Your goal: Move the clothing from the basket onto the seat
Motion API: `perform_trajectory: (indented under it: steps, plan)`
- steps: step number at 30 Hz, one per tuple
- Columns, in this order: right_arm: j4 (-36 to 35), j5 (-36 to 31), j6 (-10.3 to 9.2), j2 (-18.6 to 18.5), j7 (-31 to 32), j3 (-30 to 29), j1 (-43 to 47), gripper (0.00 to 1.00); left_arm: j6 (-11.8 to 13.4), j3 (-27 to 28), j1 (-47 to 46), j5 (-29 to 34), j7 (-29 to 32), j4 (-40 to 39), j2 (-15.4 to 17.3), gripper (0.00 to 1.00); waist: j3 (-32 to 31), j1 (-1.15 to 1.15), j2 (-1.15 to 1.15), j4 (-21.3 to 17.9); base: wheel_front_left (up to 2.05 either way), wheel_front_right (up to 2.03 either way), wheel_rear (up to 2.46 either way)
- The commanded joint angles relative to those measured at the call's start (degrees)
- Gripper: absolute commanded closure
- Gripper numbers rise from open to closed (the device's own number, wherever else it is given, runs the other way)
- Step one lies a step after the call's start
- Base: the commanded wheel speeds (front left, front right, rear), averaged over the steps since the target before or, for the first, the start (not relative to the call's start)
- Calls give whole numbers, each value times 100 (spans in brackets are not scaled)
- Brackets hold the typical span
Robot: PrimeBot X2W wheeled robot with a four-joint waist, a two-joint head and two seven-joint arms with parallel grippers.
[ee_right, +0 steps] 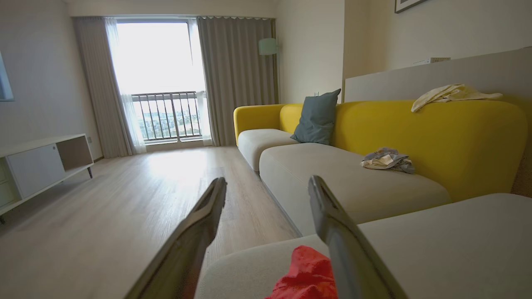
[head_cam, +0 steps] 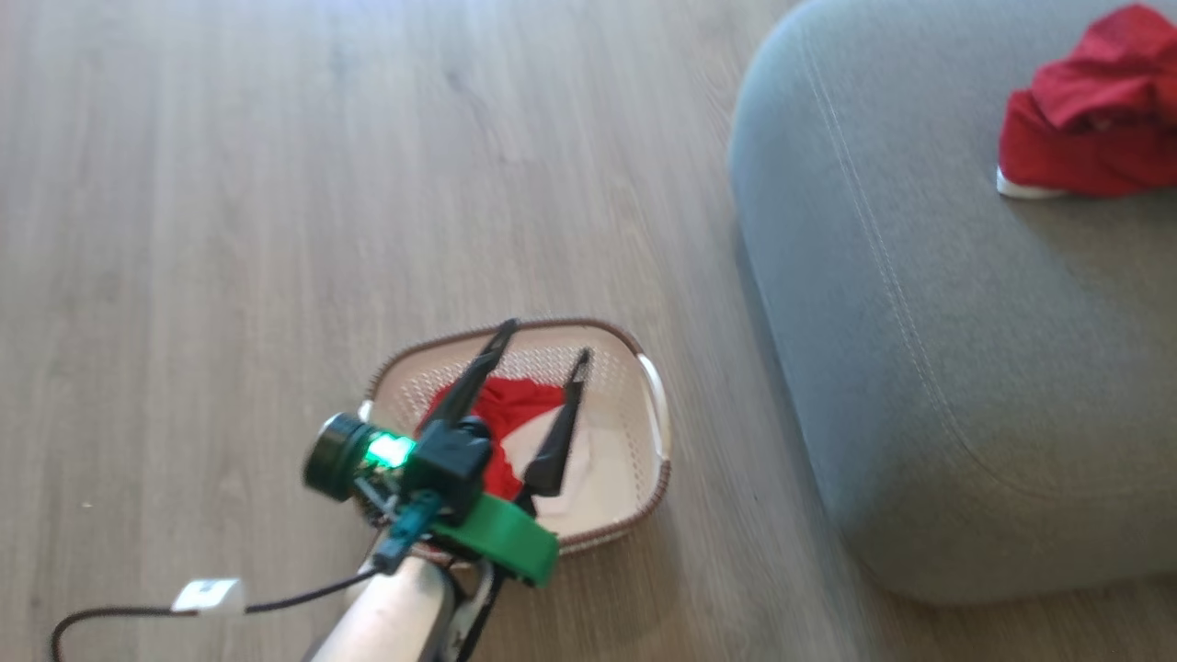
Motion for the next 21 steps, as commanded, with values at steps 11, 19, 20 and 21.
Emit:
perform_trajectory:
  steps: [11,19,20,21]
  plan:
    - [-2114,578,-1,345,-36,671,1663,0,337,1139,322,20,-28,-258,-117,0,-605,0,0,744,0,0,0]
    - [-2871,543,-1,846,-36,1027,2826,0,796,1309,463,-29,-28,-275,-123,0,-696,0,0,1018,0,0,0]
    - [-2977,415,-1,864,-36,1116,2967,0,821,1301,491,-18,-28,-255,-123,0,-697,0,0,1041,0,0,0]
    - [-3059,327,-1,935,-36,1119,3108,0,844,1301,517,-18,-28,-239,-123,0,-694,0,0,1060,0,0,0]
